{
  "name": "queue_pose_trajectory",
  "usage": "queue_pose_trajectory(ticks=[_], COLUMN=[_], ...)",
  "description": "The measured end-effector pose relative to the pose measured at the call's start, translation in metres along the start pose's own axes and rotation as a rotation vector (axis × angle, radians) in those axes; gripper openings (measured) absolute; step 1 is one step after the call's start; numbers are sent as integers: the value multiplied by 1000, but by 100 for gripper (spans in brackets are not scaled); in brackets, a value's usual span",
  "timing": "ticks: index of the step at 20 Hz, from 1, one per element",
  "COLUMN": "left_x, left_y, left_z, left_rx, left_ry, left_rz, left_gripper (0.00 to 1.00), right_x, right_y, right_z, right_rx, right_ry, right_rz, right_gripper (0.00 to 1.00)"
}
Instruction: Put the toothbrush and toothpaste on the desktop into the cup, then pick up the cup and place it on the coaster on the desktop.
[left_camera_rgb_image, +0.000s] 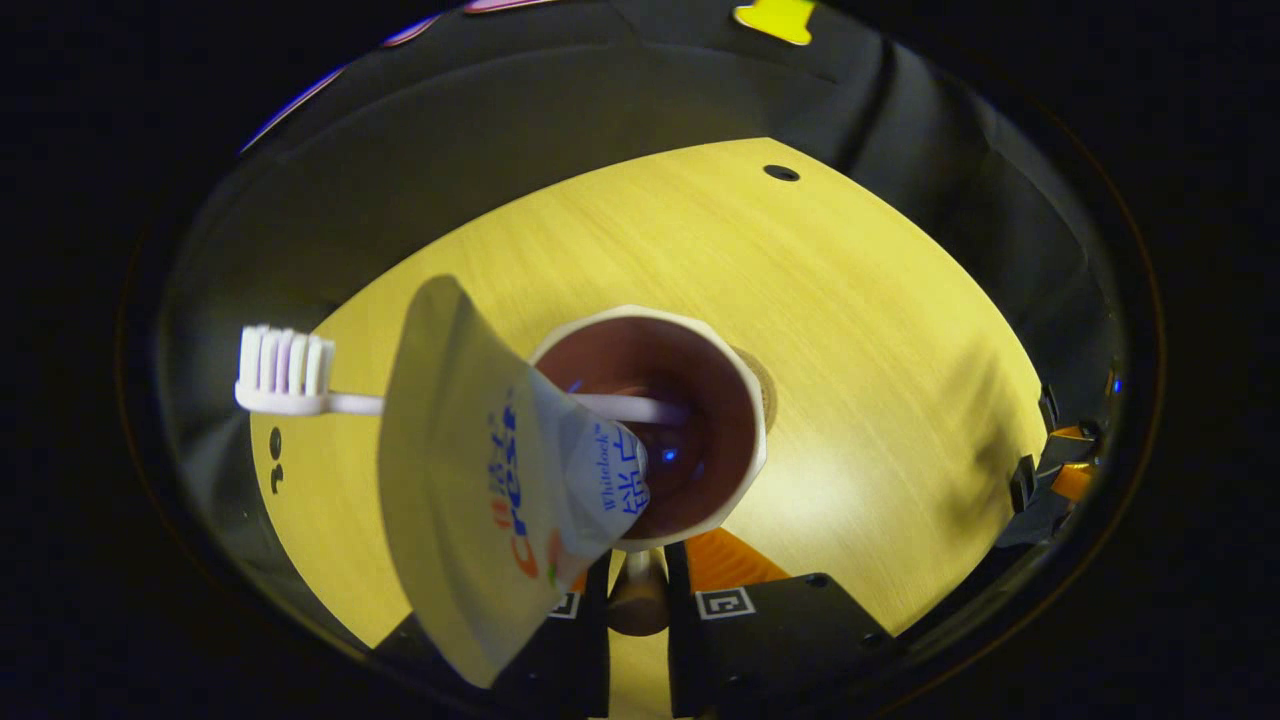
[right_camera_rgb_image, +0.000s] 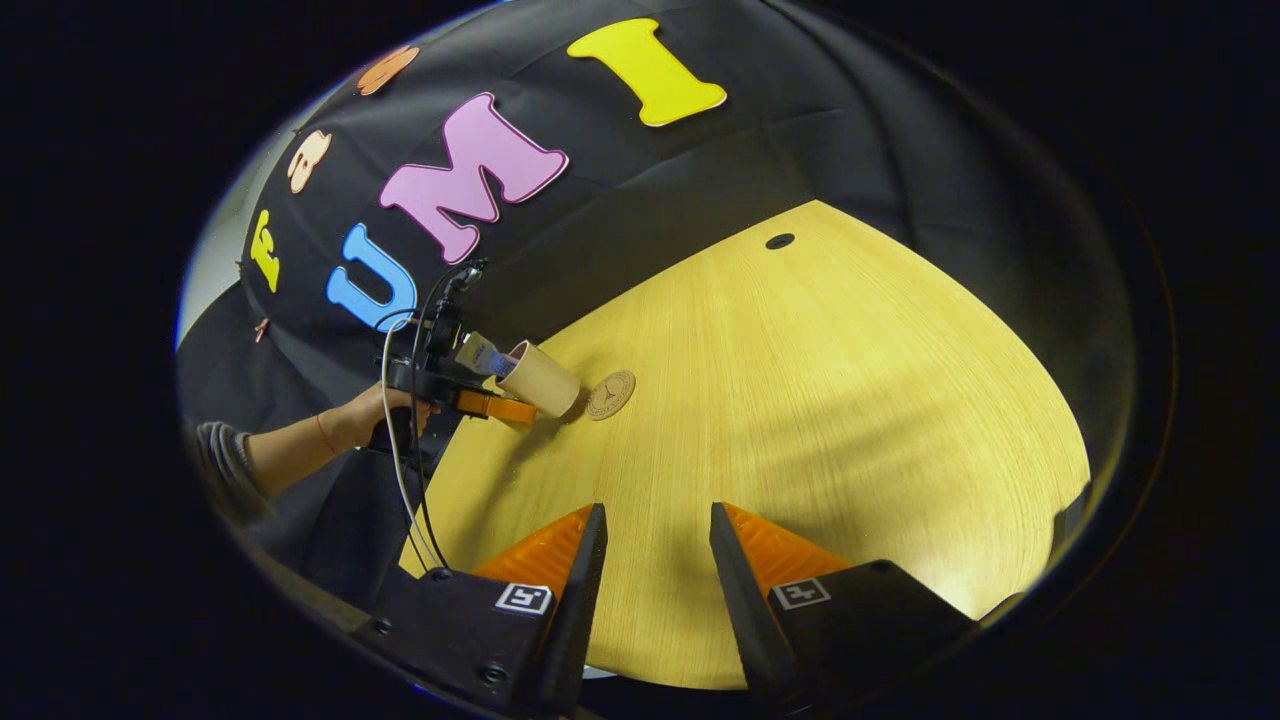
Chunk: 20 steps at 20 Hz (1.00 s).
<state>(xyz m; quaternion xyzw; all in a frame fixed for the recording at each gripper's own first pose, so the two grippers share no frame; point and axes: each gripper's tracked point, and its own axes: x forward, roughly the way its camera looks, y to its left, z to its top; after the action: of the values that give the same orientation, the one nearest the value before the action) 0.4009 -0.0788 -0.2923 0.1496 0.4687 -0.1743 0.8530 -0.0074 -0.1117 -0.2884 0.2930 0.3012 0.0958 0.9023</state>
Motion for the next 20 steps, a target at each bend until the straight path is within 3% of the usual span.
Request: queue_pose_trajectory(ticks=[10, 19, 20], left_x=[19, 19, 19], left_y=[-41, -42, -43], left_z=[24, 28, 32], left_rx=[100, 142, 146], left_ry=[36, 41, 34], left_rz=[-12, 22, 16], left_gripper=[26, 26, 37], right_x=[-23, -29, -29], right_y=[-33, -44, -45], right_z=[3, 3, 4], right_rx=[61, 88, 91], right_ry=[-39, -43, -43], right_rz=[-63, -82, -83], right_gripper=[65, 64, 65])
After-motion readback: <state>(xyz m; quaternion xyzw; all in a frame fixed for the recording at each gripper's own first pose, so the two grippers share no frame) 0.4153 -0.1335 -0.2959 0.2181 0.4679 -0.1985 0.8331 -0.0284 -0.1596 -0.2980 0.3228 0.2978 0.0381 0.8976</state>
